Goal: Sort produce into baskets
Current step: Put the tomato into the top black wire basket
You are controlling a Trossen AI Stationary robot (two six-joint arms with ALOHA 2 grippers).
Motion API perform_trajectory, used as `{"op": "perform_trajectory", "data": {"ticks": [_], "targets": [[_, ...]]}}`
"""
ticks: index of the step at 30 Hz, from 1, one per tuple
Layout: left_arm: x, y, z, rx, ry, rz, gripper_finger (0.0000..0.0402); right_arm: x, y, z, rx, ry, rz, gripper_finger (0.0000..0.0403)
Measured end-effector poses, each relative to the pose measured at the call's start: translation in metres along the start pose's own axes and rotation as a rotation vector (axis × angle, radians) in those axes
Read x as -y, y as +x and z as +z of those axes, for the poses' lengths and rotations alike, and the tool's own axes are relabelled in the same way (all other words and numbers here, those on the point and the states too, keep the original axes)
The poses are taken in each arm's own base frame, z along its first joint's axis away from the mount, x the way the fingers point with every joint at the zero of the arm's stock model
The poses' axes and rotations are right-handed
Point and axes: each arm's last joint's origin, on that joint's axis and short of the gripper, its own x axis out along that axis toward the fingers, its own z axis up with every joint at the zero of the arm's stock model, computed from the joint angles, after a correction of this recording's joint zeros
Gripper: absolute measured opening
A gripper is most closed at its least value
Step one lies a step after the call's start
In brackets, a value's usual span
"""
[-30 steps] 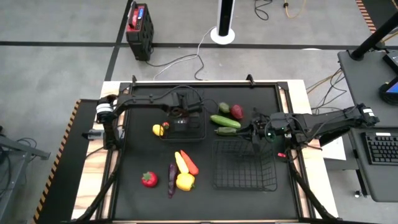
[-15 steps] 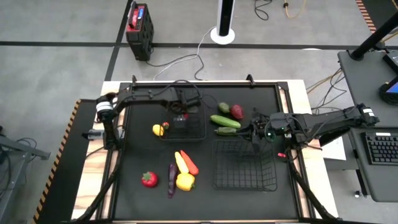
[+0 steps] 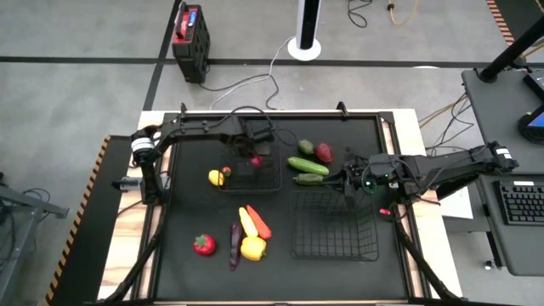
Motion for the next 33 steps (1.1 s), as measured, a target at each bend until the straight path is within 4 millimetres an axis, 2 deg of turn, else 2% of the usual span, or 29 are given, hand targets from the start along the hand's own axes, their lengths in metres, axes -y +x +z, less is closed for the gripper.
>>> {"op": "perform_trajectory", "data": {"ticks": [11,21,33], "targets": [[-0.003,0.002,-0.001,-0.012,0.001,0.050,0.0288,0.000,0.000,0.000,-0.001,-0.004,0.000,0.0091],[-0.002,0.020,-0.008,-0.041,-0.009,0.133,0.0288,0.000,0.000,0.000,-0.002,-0.004,-0.001,0.0091],[-0.003,0.023,-0.009,-0.042,-0.013,0.178,0.0288,0.001,0.000,-0.001,-0.013,-0.005,-0.009,0.0091]]}}
